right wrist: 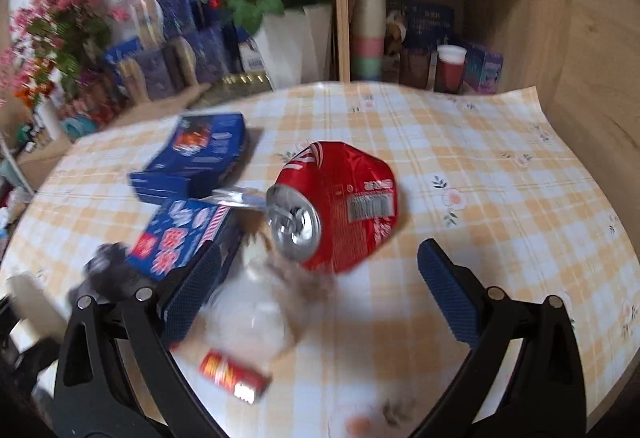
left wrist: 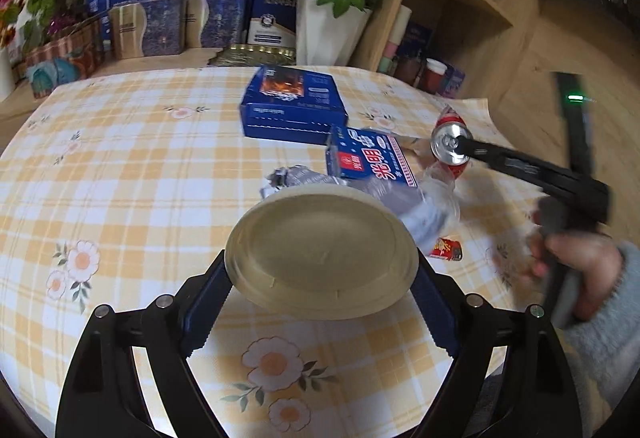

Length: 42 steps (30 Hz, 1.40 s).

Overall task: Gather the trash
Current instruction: 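Grasp the beige round plastic lid with the left tool, then grasp the crushed red Coca-Cola can with the right tool while the left tool holds the lid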

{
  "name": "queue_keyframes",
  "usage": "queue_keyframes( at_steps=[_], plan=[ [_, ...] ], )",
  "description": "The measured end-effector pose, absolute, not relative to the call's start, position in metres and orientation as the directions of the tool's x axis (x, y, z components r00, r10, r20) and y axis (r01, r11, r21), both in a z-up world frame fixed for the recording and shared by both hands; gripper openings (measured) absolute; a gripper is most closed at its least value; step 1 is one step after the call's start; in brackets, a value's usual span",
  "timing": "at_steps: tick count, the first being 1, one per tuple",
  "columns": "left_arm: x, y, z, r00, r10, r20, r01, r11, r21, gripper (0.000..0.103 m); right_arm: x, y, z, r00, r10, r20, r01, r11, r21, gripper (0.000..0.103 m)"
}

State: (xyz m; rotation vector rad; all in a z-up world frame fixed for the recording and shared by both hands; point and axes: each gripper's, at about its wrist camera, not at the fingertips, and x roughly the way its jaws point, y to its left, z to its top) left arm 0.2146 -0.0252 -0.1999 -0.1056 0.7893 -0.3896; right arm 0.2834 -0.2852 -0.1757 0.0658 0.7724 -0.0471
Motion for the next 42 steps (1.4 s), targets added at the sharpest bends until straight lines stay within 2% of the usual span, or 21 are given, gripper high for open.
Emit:
queue_keyframes(
  at_steps=[4, 7, 9, 12, 13, 14, 15, 25, 42],
  plan=[
    [0.207, -0.014, -0.197, 0.645, -0.391, -0.657, 0.291, 0.920, -0.262, 0.083, 0.311, -0.273, -0.187, 0.686, -0.065, -0.724, 0.092, 0.996, -0.002, 0.095],
    [0.201, -0.008, -0.196, 0.653, -0.391, -0.649, 0.287, 0.920, -0.266, 0.083, 0.326, -0.274, -0.196, 0.644, -0.093, -0.759, 0.147, 0.989, 0.003, 0.083],
    [0.198, -0.003, -0.196, 0.652, -0.400, -0.644, 0.281, 0.916, -0.285, 0.083, 0.331, -0.273, -0.202, 0.618, -0.118, -0.777, 0.170, 0.985, -0.014, 0.082],
    [0.196, 0.002, -0.195, 0.655, -0.405, -0.638, 0.276, 0.914, -0.297, 0.083, 0.339, -0.264, -0.206, 0.603, -0.187, -0.775, 0.141, 0.982, -0.128, 0.072],
    [0.196, 0.003, -0.194, 0.656, -0.405, -0.636, 0.276, 0.914, -0.298, 0.083, 0.339, -0.263, -0.205, 0.605, -0.189, -0.773, 0.126, 0.982, -0.141, 0.059],
    [0.196, 0.005, -0.193, 0.659, -0.406, -0.634, 0.275, 0.914, -0.299, 0.083, 0.338, -0.261, -0.203, 0.611, -0.188, -0.769, 0.112, 0.982, -0.151, 0.053],
    [0.195, 0.006, -0.192, 0.661, -0.406, -0.631, 0.275, 0.913, -0.300, 0.083, 0.336, -0.261, -0.201, 0.623, -0.179, -0.762, 0.099, 0.984, -0.150, 0.052],
    [0.189, 0.011, -0.178, 0.688, -0.406, -0.602, 0.278, 0.913, -0.299, 0.083, 0.291, -0.284, -0.149, 0.756, -0.078, -0.650, 0.057, 0.997, -0.053, 0.052],
    [0.126, 0.018, -0.150, 0.703, -0.403, -0.587, 0.307, 0.915, -0.260, 0.083, 0.180, -0.270, -0.106, 0.770, 0.077, -0.634, -0.056, 0.997, 0.053, 0.052]
  ],
)
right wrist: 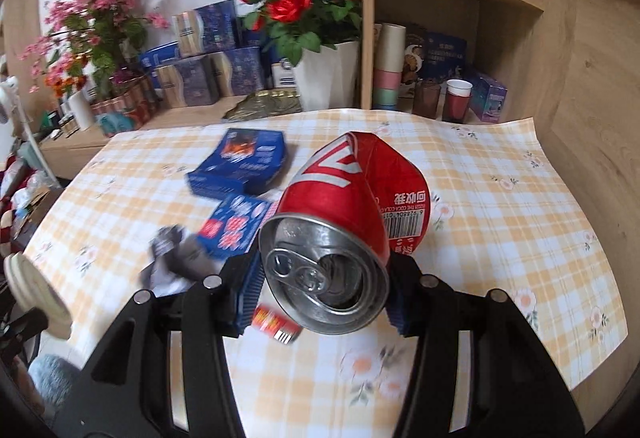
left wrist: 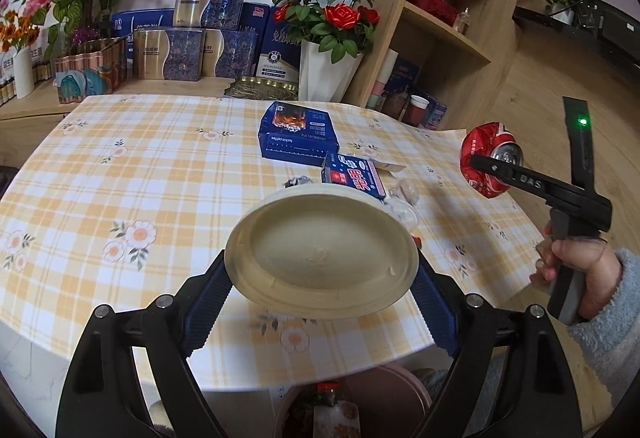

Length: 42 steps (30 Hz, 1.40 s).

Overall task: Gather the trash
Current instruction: 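Grasp the crushed red Coca-Cola can with the right tool while the left tool holds the lid, then carry the red can over the bin with the right tool and open it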

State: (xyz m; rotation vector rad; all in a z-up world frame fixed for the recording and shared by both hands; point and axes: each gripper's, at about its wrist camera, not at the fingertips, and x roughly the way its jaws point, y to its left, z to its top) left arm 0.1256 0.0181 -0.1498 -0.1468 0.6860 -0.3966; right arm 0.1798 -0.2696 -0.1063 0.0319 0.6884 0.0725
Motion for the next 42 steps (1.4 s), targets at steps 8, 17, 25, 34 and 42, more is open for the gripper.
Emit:
queue_keyframes(
  at_steps=[8, 17, 25, 34, 42],
  plan=[
    [0.074, 0.035, -0.141, 0.712, -0.395, -0.581, 0.303, 0.919, -0.254, 0.083, 0.094, -0.246, -0.094, 0.737, 0.207, -0.643, -0.161, 0.978, 0.131, 0.052],
    [0.039, 0.053, -0.146, 0.714, -0.385, -0.584, 0.282, 0.923, -0.263, 0.083, 0.018, -0.211, -0.136, 0.582, 0.326, -0.745, -0.270, 0.942, 0.200, 0.052],
    [0.035, 0.057, -0.157, 0.699, -0.381, -0.606, 0.262, 0.924, -0.279, 0.083, 0.013, -0.179, -0.204, 0.405, 0.379, -0.832, -0.296, 0.915, 0.273, 0.052],
    [0.036, 0.063, -0.168, 0.688, -0.375, -0.621, 0.236, 0.925, -0.297, 0.083, 0.030, -0.145, -0.285, 0.260, 0.345, -0.902, -0.288, 0.919, 0.268, 0.052],
    [0.040, 0.060, -0.183, 0.664, -0.371, -0.649, 0.226, 0.927, -0.299, 0.083, 0.042, -0.152, -0.361, 0.136, 0.246, -0.960, -0.161, 0.961, 0.223, 0.052]
  ],
)
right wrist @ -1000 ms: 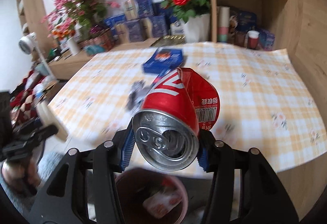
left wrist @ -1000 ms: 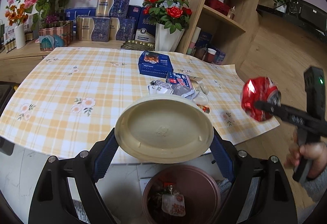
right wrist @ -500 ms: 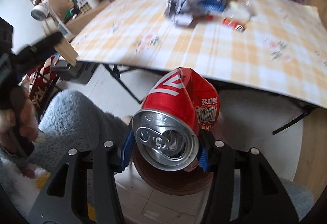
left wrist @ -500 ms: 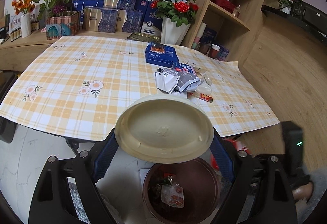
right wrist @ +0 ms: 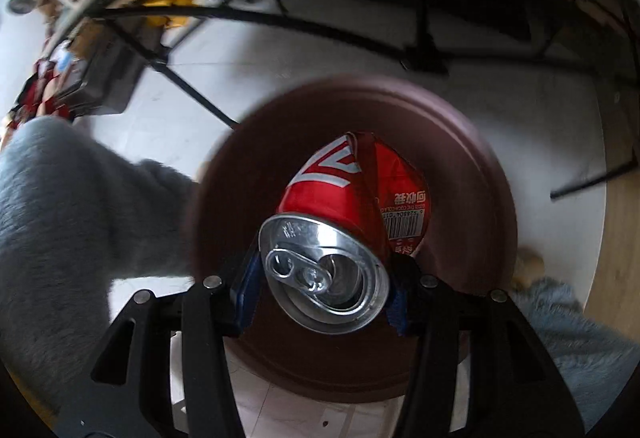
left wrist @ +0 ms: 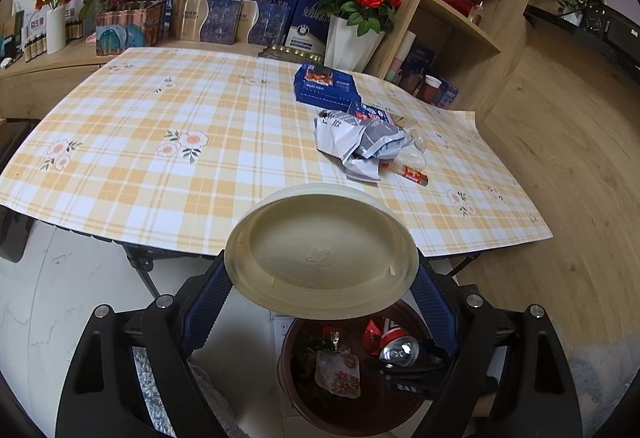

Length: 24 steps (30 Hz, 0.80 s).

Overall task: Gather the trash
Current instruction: 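Carry the red can over the bin with the right tool and open it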

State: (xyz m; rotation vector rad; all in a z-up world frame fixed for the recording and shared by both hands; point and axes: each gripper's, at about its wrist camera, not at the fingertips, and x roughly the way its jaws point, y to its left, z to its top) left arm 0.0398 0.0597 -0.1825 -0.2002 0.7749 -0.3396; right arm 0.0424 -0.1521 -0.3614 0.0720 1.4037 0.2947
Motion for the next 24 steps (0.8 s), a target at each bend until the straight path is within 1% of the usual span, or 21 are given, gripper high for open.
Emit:
queue_keyframes(
  at_steps=[7, 9, 10, 11, 14, 20, 24],
  plan=[
    [0.040, 0.059, -0.185, 0.660, -0.366, -0.656, 0.219, 0.929, -0.298, 0.083, 0.050, -0.163, -0.371, 0.126, 0.198, -0.972, -0.110, 0.977, 0.184, 0.053],
    [0.040, 0.058, -0.185, 0.660, -0.364, -0.657, 0.219, 0.930, -0.295, 0.083, 0.051, -0.162, -0.369, 0.140, 0.172, -0.975, -0.106, 0.982, 0.158, 0.065],
    [0.040, 0.058, -0.186, 0.660, -0.363, -0.658, 0.219, 0.930, -0.294, 0.083, 0.052, -0.163, -0.364, 0.166, 0.167, -0.972, -0.102, 0.983, 0.152, 0.073],
    [0.040, 0.058, -0.186, 0.660, -0.363, -0.658, 0.220, 0.930, -0.293, 0.083, 0.052, -0.164, -0.360, 0.186, 0.166, -0.968, -0.101, 0.984, 0.149, 0.076],
    [0.041, 0.056, -0.189, 0.653, -0.368, -0.662, 0.230, 0.929, -0.289, 0.083, 0.053, -0.171, -0.345, 0.228, 0.182, -0.956, -0.089, 0.982, 0.166, 0.079],
    [0.042, 0.039, -0.204, 0.628, -0.381, -0.679, 0.304, 0.923, -0.237, 0.083, 0.050, -0.198, -0.291, 0.380, 0.214, -0.900, -0.082, 0.977, 0.198, 0.086],
    [0.042, 0.020, -0.216, 0.599, -0.402, -0.693, 0.372, 0.906, -0.203, 0.083, 0.040, -0.214, -0.249, 0.522, 0.191, -0.831, -0.128, 0.981, 0.145, 0.090]
  ],
)
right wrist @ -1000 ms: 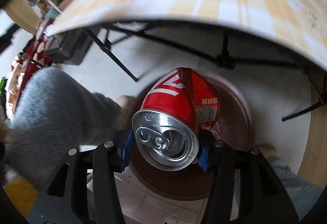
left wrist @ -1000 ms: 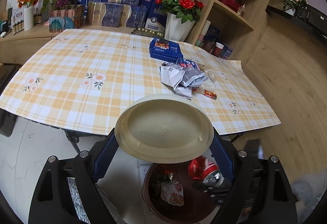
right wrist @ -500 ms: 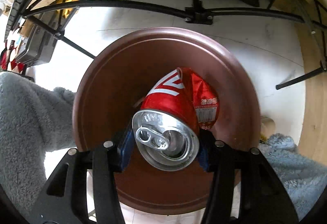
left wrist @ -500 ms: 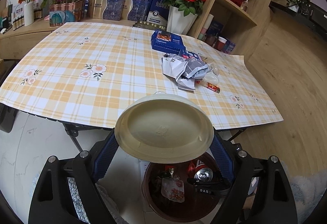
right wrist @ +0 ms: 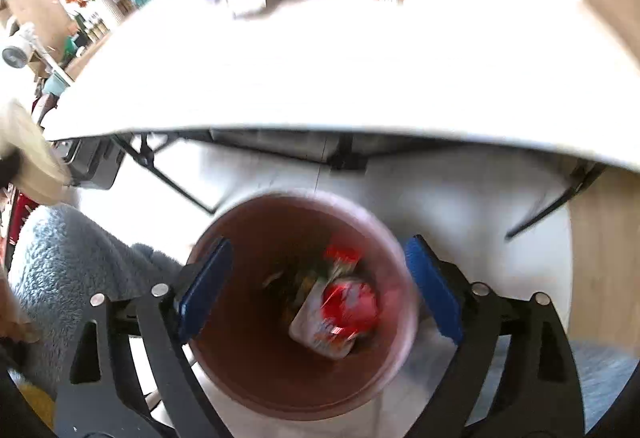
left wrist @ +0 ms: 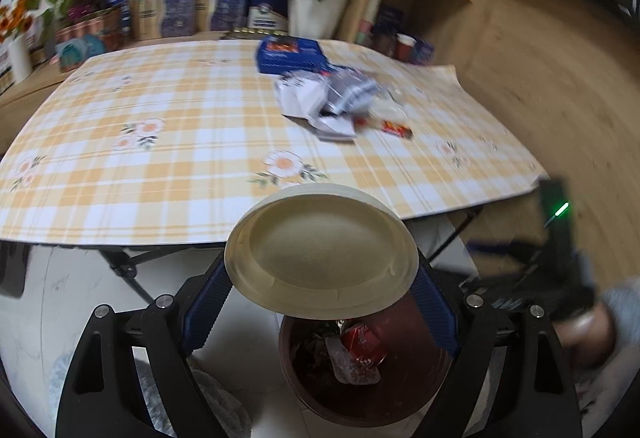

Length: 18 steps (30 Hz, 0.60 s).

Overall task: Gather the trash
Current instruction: 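Lower the beige lid into the bin and open the left tool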

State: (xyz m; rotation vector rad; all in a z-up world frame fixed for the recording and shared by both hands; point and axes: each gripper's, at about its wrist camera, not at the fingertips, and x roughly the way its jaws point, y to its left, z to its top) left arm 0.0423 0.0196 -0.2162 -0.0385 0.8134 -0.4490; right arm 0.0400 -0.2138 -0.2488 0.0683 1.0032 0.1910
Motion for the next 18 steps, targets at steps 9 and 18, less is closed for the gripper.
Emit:
queue_keyframes(
  at_steps=[9, 18],
  plan=[
    [0.034, -0.031, -0.238, 0.528, -0.459, -0.714, 0.540, 0.831, -0.134, 0.084, 0.011, -0.245, -0.202, 0.718, 0.121, -0.685, -0.193, 0.981, -0.029, 0.097],
    [0.040, -0.040, -0.277, 0.426, -0.406, -0.809, 0.546, 0.828, -0.128, 0.084, 0.010, -0.266, -0.211, 0.733, 0.056, -0.678, -0.047, 0.998, 0.032, 0.097]
  ],
)
